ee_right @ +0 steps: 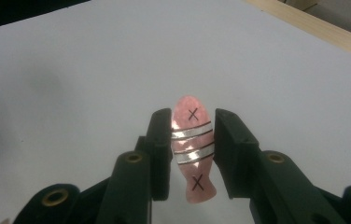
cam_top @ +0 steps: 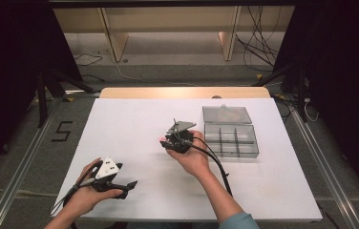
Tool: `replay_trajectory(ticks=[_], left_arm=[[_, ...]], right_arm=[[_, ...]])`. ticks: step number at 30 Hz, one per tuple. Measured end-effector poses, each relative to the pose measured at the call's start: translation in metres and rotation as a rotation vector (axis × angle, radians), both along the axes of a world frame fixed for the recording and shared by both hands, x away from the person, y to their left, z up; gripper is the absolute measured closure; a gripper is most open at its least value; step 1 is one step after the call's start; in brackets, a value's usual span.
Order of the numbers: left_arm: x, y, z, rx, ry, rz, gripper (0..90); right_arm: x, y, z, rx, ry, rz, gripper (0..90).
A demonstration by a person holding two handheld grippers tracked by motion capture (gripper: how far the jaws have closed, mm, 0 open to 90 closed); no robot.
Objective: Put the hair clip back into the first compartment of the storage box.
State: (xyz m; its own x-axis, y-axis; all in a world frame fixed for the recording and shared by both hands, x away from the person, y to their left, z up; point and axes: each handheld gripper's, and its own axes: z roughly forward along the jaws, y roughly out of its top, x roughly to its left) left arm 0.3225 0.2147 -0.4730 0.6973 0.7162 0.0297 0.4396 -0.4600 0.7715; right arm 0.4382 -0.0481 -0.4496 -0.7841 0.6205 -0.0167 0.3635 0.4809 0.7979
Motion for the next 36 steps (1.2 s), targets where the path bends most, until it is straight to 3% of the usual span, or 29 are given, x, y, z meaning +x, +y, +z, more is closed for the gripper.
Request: replay_trajectory(ticks=[17,36], left_arm=[[0.0,-0.001,0.0,0.0,0.0,0.0,16.6],[0.0,-0.001,0.0,0.0,0.001,0.0,16.6]], right_arm=[[0.002,-0.01,0.004,-0.002,0.0,-0.024,68.8],[0.008,-0.033,0.012,0.0,-0.013,-0.07,68.8]])
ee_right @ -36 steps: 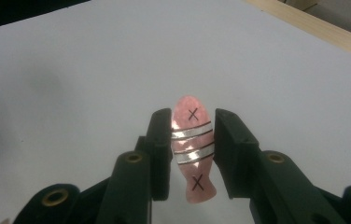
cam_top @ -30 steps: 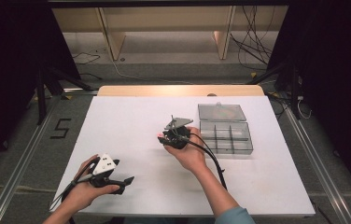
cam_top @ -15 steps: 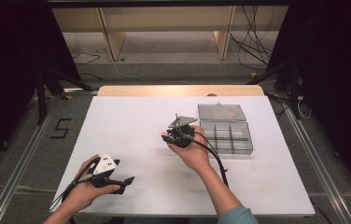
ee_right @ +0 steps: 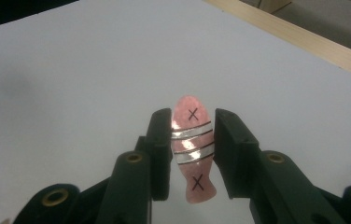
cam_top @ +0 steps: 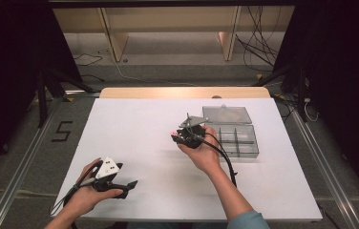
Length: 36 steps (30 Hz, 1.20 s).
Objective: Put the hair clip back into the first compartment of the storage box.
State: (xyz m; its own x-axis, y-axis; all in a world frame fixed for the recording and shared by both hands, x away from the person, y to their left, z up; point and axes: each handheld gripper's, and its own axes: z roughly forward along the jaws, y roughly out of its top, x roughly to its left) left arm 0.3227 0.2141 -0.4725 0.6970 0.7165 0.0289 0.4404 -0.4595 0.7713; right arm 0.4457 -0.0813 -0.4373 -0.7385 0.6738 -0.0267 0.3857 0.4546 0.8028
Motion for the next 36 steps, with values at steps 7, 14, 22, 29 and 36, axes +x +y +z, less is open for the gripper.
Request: replay_trajectory(ticks=[7,14,22,29,36], left_arm=[[0.0,-0.001,0.0,-0.002,0.0,0.0,16.7],[0.0,-0.001,0.0,-0.002,0.0,0.0,16.6],[0.0,-0.001,0.0,-0.004,0.0,0.001,16.7],[0.001,0.0,0.0,-0.001,-0.002,0.001,16.7],[0.0,-0.001,0.0,-0.003,-0.001,0.001,16.7]], right_arm=[[0.001,-0.01,0.002,-0.002,-0.005,-0.022,68.8],[0.002,-0.018,0.005,-0.001,-0.01,-0.041,68.8],[0.006,-0.032,0.008,-0.006,-0.013,-0.071,68.8],[0.009,-0.049,0.013,-0.005,-0.016,-0.109,68.8],[0.013,-0.065,0.014,-0.006,-0.011,-0.146,68.8]])
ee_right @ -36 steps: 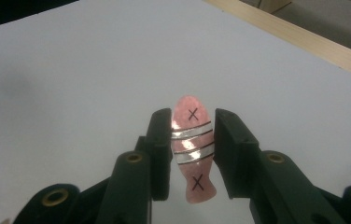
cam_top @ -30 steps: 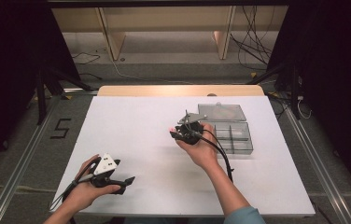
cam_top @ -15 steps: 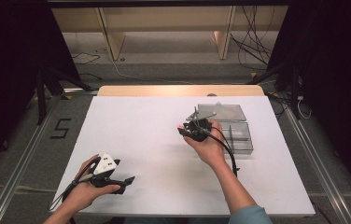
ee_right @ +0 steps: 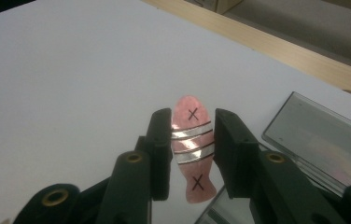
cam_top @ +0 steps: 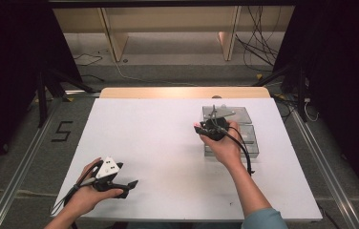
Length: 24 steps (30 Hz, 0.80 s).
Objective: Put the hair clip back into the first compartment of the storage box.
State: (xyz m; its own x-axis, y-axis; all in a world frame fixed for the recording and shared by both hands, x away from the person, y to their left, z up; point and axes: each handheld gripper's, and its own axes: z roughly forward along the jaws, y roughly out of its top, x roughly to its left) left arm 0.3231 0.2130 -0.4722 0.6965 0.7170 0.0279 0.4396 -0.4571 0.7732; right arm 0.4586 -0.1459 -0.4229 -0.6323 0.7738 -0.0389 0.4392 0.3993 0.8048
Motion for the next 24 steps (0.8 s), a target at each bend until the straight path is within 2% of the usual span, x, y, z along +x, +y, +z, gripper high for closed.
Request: replay_trajectory(ticks=[17,24], left_arm=[[0.0,0.001,-0.001,0.001,0.002,0.0,16.7],[0.0,0.0,0.0,0.001,0.0,-0.001,16.7]], right_arm=[[0.006,-0.022,0.001,-0.009,0.011,-0.052,68.8],[0.006,-0.024,0.001,-0.015,0.013,-0.062,68.8]])
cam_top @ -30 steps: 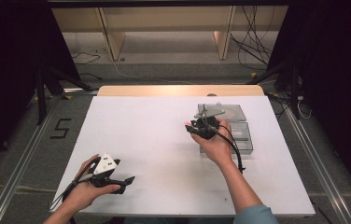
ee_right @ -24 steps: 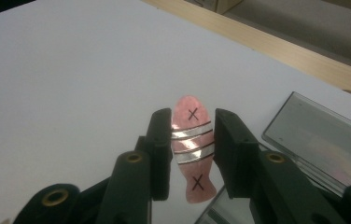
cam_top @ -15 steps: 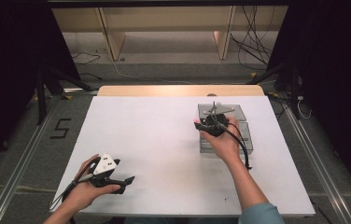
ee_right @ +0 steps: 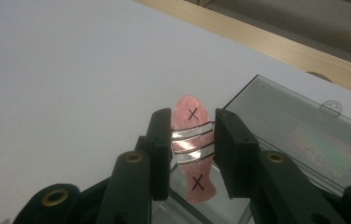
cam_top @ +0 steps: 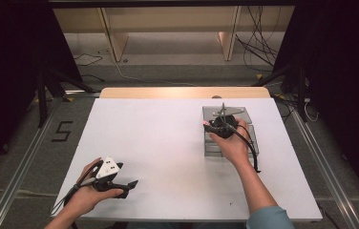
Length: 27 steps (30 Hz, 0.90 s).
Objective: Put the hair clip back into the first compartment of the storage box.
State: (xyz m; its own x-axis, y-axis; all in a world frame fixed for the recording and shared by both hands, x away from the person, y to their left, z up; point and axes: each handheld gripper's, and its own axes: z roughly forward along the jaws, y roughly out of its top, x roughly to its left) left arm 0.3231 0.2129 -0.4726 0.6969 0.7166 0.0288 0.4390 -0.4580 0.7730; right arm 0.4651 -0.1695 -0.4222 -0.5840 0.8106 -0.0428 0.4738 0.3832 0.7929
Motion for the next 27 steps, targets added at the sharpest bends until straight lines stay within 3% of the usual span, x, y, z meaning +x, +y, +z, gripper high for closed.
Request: replay_trajectory(ticks=[27], left_arm=[[0.0,0.0,0.0,-0.004,0.001,-0.001,16.7]], right_arm=[[0.007,-0.011,-0.004,-0.033,0.041,-0.044,68.8]])
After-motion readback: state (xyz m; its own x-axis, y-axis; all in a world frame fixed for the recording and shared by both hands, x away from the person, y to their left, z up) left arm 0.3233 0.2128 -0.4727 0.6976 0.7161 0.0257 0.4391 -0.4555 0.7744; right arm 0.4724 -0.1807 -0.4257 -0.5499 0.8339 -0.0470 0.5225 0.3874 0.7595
